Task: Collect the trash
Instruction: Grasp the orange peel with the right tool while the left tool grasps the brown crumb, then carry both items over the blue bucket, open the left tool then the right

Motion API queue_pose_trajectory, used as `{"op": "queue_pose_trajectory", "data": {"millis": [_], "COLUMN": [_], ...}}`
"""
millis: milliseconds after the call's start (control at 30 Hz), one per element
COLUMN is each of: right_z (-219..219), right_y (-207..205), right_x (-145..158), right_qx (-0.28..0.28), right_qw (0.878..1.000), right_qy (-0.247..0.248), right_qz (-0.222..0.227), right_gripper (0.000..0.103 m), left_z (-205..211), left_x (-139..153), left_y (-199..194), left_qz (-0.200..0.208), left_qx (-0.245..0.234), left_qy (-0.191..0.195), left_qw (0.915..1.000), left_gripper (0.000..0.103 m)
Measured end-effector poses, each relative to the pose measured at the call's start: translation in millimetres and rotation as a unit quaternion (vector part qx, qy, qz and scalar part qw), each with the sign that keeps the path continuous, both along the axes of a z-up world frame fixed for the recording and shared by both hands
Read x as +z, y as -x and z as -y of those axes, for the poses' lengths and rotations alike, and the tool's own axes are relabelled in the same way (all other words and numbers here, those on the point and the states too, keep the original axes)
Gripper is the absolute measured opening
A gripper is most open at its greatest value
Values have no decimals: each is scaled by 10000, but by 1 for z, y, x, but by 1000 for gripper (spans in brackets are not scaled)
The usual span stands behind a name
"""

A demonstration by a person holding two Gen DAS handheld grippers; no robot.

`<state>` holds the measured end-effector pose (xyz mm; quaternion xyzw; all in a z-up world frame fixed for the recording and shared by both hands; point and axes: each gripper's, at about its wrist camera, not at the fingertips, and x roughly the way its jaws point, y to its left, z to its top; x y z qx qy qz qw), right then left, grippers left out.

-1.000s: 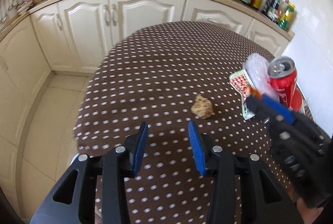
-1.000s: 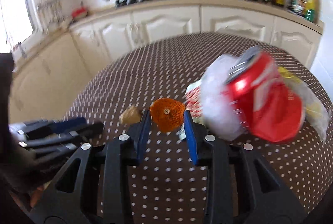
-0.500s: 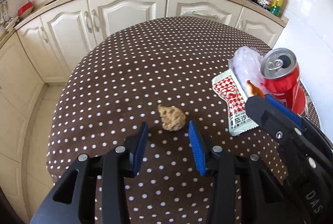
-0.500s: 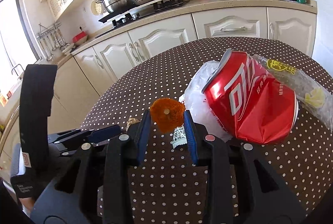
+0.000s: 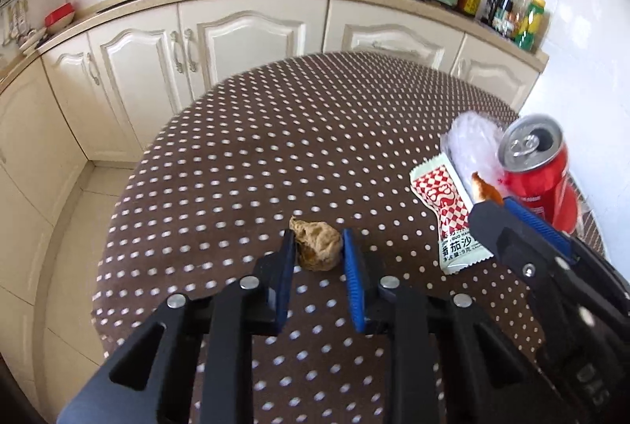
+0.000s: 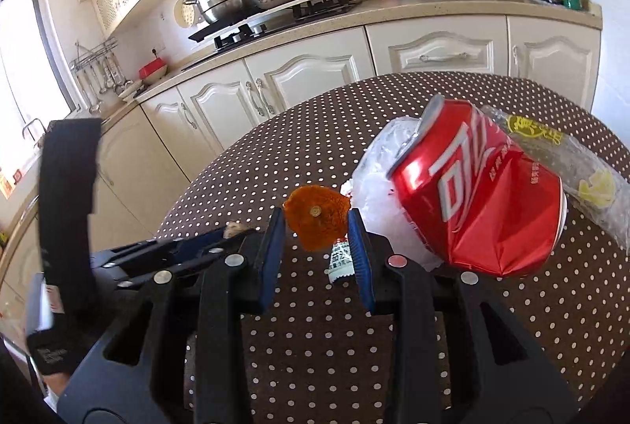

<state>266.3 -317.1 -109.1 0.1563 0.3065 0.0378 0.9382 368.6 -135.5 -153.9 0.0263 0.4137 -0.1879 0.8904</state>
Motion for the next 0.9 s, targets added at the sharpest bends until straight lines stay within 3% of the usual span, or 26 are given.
{"op": "queue_pose_trajectory", "data": {"millis": [233,500,900], "right_z": [-30,-121,-266], "right_y": [6,8,-5], "right_x": [14,25,-11], "right_qx": [287,1072,2304], "right_qw": [9993,9933,9711], "right_qy": [206,380,594], "right_qz": [135,213,-196], "right_gripper": [32,32,32], "left_z": [-58,-166,-309], "left_x": [12,11,-43], "left_y": [21,48,65], "left_qz": [150,149,-411], "left_qx": [384,1152,2305], "left_qy": [360,702,855], "left_qw": [9985,9907,9684], "left_gripper": [23,23,24]}}
